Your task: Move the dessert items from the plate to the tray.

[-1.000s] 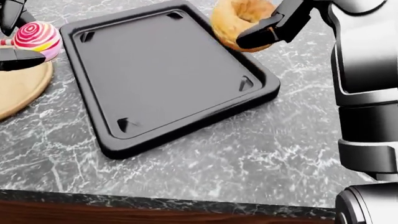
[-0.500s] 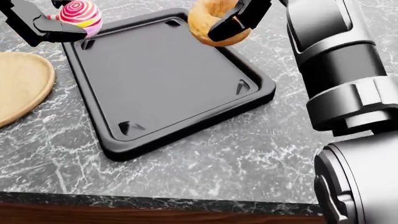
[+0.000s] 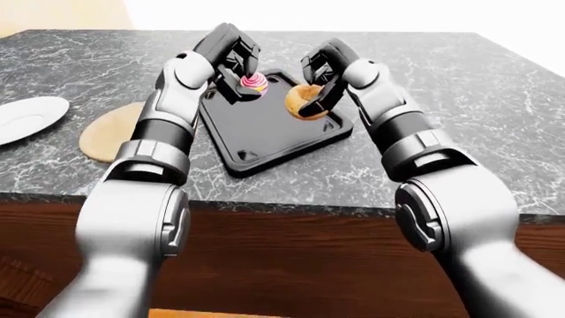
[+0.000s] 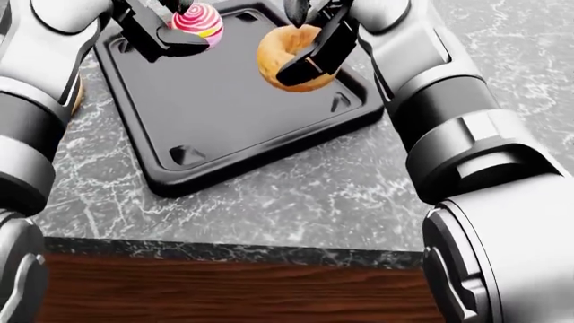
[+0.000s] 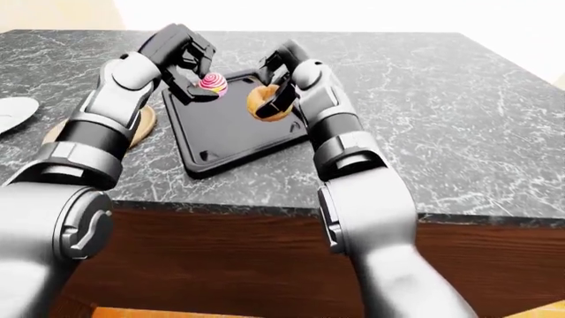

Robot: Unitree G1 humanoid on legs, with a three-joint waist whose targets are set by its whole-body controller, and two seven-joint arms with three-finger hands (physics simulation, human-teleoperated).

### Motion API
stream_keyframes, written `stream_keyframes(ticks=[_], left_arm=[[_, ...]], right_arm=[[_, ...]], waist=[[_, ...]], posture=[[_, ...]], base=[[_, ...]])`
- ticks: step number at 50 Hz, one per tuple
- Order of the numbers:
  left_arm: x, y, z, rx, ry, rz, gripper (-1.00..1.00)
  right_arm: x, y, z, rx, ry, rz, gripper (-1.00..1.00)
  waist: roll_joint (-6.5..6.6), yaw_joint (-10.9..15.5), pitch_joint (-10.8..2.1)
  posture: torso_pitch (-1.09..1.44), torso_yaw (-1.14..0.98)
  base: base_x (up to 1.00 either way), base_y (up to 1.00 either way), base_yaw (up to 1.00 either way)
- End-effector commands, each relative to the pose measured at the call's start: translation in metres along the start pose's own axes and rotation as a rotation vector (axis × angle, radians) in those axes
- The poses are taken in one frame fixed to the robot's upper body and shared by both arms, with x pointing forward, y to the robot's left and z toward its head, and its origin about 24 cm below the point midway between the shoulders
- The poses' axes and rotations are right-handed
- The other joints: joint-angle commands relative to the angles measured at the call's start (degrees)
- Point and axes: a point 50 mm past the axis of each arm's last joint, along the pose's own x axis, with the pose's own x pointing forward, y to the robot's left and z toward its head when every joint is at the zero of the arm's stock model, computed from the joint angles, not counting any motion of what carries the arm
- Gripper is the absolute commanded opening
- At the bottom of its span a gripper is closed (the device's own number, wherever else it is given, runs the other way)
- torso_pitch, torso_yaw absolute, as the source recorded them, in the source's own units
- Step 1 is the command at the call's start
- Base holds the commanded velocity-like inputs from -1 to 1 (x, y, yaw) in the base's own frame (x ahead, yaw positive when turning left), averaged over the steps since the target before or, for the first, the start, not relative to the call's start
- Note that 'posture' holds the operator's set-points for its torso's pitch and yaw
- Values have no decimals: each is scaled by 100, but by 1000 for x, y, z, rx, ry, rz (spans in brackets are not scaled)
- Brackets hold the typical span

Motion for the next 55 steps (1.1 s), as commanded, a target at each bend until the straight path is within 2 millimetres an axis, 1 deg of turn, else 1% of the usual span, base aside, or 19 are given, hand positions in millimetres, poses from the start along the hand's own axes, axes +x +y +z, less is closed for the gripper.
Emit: stream_keyframes(ticks=[1,4,10,19,31,33,34,35,36,37,38,39,40,41,42,52,55], left_arm=[[-2,22,25,28,-91,89,-100],[-2,25,26,29,-91,100,-100],[-2,29,29,28,-90,116,-100],[-2,30,32,31,-94,115,-100],[-3,31,33,29,-100,115,-100],[-3,32,32,29,-99,116,-100],[-3,32,33,29,-100,117,-100],[-3,32,33,28,-101,117,-100],[-3,32,33,30,-101,116,-100],[-3,32,33,30,-101,116,-100],[-3,33,33,29,-101,117,-100],[-3,33,34,29,-102,118,-100],[-3,32,34,30,-103,114,-100],[-3,32,34,30,-102,113,-100],[-3,32,34,30,-102,116,-100],[-2,32,36,38,-104,109,-100],[-2,30,36,39,-105,103,-100]], right_arm=[[-4,-18,26,-6,-101,-82,-100],[-4,-16,27,5,-106,-81,-100],[-2,-4,26,15,-111,-51,-100],[0,10,26,41,-112,-20,-100],[1,16,19,45,-91,-13,-100],[1,16,19,47,-89,-14,-86],[1,16,19,46,-88,-11,-69],[2,16,18,49,-87,-11,-58],[2,16,18,51,-86,-10,-37],[2,16,18,50,-86,-11,-33],[1,16,18,48,-86,-12,5],[1,14,19,53,-87,-14,10],[1,13,20,51,-90,-18,55],[1,12,21,53,-90,-19,80],[1,10,21,53,-92,-27,100],[0,1,20,49,-85,-47,100],[-2,-6,25,56,-94,-63,100]], waist=[[8,5,-221],[17,0,-228],[36,-13,-242],[54,-11,-262],[50,1,-283],[50,2,-284],[51,2,-284],[51,1,-284],[52,1,-284],[52,0,-284],[53,0,-284],[53,-1,-283],[53,-1,-283],[53,-2,-282],[53,-2,-280],[39,-2,-264],[34,-4,-260]], posture=[[0,0],[0,0],[0,0],[0,0],[0,0],[0,0],[0,0],[0,0],[0,0],[0,0],[0,0],[0,0],[0,0],[0,0],[0,0],[0,0],[0,0]], base=[[0,0,0],[0,0,0],[0,0,0],[0,0,0],[0,0,0],[0,0,0],[0,0,0],[0,0,0],[0,0,0],[0,0,0],[0,0,0],[0,0,0],[0,0,0],[0,0,0],[0,0,0],[0,0,0],[0,0,0]])
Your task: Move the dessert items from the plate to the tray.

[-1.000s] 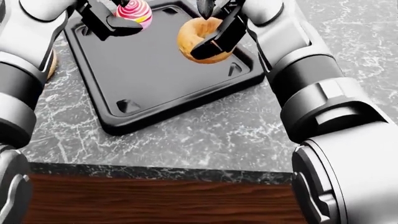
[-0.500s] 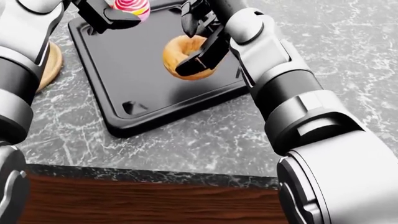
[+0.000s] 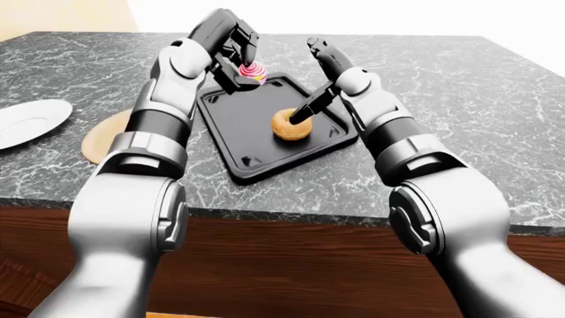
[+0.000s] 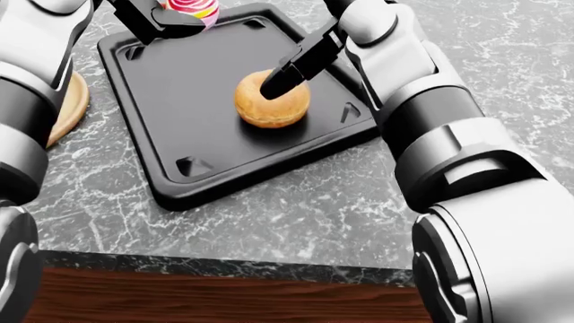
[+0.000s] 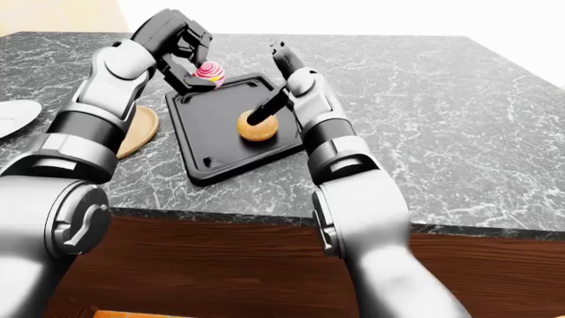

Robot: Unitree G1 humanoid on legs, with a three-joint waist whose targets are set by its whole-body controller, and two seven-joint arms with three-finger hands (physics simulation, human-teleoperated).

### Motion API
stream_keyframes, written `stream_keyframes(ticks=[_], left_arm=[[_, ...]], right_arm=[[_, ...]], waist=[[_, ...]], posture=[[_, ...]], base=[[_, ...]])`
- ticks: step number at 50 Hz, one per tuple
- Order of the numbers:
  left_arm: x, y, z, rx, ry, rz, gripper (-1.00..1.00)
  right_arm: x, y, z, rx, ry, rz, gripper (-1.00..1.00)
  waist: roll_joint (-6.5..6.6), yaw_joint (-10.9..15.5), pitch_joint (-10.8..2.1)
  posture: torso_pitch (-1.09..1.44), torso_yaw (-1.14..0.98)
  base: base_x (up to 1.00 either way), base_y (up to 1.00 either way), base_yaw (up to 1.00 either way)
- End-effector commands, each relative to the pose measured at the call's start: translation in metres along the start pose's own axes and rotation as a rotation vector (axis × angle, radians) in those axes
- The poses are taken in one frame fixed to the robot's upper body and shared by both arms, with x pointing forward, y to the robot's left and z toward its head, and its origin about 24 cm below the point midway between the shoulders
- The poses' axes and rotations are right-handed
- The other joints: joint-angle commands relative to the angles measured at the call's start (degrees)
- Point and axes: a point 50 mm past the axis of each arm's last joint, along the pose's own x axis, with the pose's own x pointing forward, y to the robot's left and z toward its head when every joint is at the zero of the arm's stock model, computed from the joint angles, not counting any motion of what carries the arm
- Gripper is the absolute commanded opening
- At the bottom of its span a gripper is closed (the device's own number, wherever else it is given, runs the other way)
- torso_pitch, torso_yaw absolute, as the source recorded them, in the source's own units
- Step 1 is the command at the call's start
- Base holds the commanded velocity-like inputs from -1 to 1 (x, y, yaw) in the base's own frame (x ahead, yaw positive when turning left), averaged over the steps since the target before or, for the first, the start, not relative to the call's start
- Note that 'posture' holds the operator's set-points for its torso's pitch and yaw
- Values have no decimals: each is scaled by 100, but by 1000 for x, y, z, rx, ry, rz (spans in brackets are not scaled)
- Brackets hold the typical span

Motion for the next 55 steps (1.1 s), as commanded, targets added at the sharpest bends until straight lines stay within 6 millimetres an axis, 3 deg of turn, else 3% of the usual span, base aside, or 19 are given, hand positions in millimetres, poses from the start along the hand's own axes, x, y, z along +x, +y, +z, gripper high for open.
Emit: stream_keyframes(ticks=[1,7,13,18,46,48,49,53,55], left_arm=[[0,17,24,19,-89,61,-100],[2,10,22,22,-76,44,-100],[2,-1,6,9,-28,34,-100],[1,-5,-4,16,11,65,-100],[-1,-27,-29,54,94,17,-100],[-1,-27,-30,52,100,13,-95],[-2,-27,-31,48,102,10,-66],[-2,-31,-35,46,115,-10,-24],[-2,-33,-35,46,116,-20,16]], right_arm=[[-5,-22,35,7,-119,-73,100],[-16,-56,62,56,-182,-142,100],[-32,-95,83,112,-241,-234,100],[-42,-113,92,126,-263,-278,100],[-45,-121,93,124,-268,-299,100],[-45,-120,93,127,-267,-299,100],[-45,-121,93,126,-266,-298,100],[-46,-122,93,130,-265,-304,100],[-46,-122,92,128,-264,-305,100]], waist=[[10,-3,-211],[-3,9,-188],[-27,13,-165],[-50,12,-160],[-46,12,-180],[-46,12,-181],[-47,12,-183],[-48,14,-185],[-47,17,-185]], posture=[[0,0],[0,0],[0,0],[0,0],[0,0],[0,0],[0,0],[0,0],[0,0]], base=[[0,0,0],[0,0,0],[0,0,0],[0,0,0],[0,0,0],[0,0,0],[0,0,0],[0,0,0],[0,0,0]])
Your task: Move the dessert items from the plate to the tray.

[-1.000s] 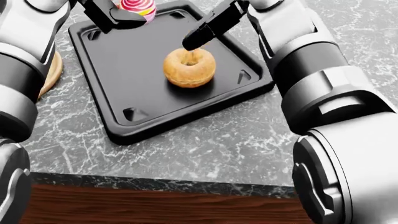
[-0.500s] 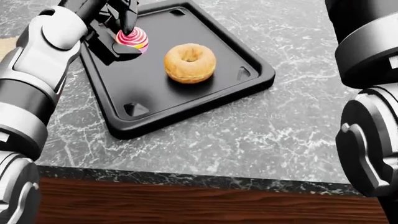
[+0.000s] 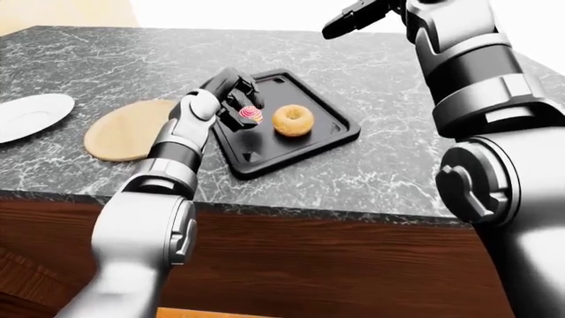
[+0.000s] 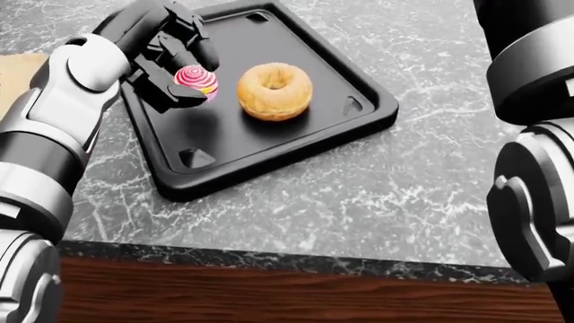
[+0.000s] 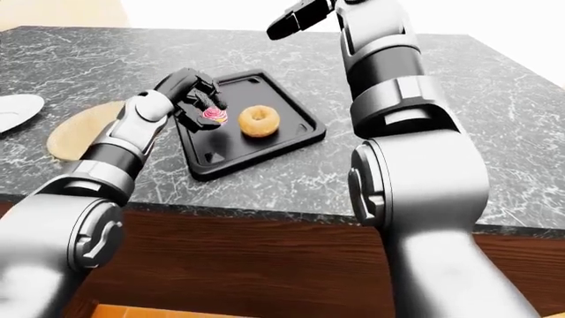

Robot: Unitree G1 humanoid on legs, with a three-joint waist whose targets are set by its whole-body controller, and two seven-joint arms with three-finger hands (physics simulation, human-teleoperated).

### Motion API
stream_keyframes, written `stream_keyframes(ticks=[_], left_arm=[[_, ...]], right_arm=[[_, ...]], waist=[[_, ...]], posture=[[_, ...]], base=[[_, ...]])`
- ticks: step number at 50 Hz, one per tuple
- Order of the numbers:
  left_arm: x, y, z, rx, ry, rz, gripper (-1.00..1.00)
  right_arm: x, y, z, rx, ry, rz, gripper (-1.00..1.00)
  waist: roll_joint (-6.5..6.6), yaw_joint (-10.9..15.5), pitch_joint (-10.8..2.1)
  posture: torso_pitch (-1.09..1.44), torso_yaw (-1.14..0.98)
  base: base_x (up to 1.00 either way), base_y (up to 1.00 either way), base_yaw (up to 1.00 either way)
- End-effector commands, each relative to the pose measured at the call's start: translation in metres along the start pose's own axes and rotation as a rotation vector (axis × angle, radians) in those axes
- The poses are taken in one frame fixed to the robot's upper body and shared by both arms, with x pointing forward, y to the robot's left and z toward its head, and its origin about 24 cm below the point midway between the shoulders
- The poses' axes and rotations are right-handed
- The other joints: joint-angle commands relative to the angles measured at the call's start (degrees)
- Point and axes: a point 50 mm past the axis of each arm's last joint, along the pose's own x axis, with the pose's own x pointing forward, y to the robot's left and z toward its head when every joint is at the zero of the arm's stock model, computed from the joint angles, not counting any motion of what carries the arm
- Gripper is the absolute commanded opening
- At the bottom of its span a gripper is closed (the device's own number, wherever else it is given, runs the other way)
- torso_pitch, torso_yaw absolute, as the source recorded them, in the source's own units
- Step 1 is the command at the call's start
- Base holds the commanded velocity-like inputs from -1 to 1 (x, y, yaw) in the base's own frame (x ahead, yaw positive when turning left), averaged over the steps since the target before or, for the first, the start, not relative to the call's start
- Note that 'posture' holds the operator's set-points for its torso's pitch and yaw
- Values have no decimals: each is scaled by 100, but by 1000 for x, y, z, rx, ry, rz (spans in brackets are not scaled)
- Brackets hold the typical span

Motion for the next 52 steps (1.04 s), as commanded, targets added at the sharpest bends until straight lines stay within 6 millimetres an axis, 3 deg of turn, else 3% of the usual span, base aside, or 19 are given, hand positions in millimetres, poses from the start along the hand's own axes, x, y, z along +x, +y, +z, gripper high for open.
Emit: stream_keyframes(ticks=[1,2,3,4,15,25,36,42,46,52], left_arm=[[-1,21,23,10,-85,73,47],[-1,22,24,10,-86,72,47],[-1,21,23,9,-85,69,95],[-1,22,24,10,-86,71,100],[-3,33,29,13,-92,94,100],[-19,90,62,-54,-198,257,100],[-41,130,64,-155,-275,370,100],[-66,152,51,-164,-260,434,100],[-80,156,38,-167,-242,468,100],[-116,158,11,-176,-207,516,100]], right_arm=[[-4,-12,29,-2,-107,-41,100],[-4,-12,29,-4,-107,-41,100],[-4,-12,29,-2,-107,-42,100],[-4,-12,29,-1,-106,-42,100],[-5,-14,31,1,-110,-49,100],[-4,-12,22,-4,-100,-53,100],[-10,-32,3,4,-76,-76,100],[-34,-59,0,-21,-68,-108,100],[-51,-75,5,-29,-73,-133,100],[-91,-97,1,-29,-62,-163,100]], waist=[[3,-2,-210],[4,-1,-210],[4,0,-211],[3,-1,-212],[2,-3,-212],[3,-15,-180],[32,1,-152],[20,3,-123],[23,8,-98],[39,7,-69]], posture=[[0,0],[0,0],[0,0],[0,0],[0,0],[0,0],[0,0],[0,0],[0,0],[0,0]], base=[[0,0,0],[0,0,0],[0,0,0],[0,0,0],[0,0,0],[0,0,0],[0,0,0],[0,0,0],[0,0,0],[0,0,0]])
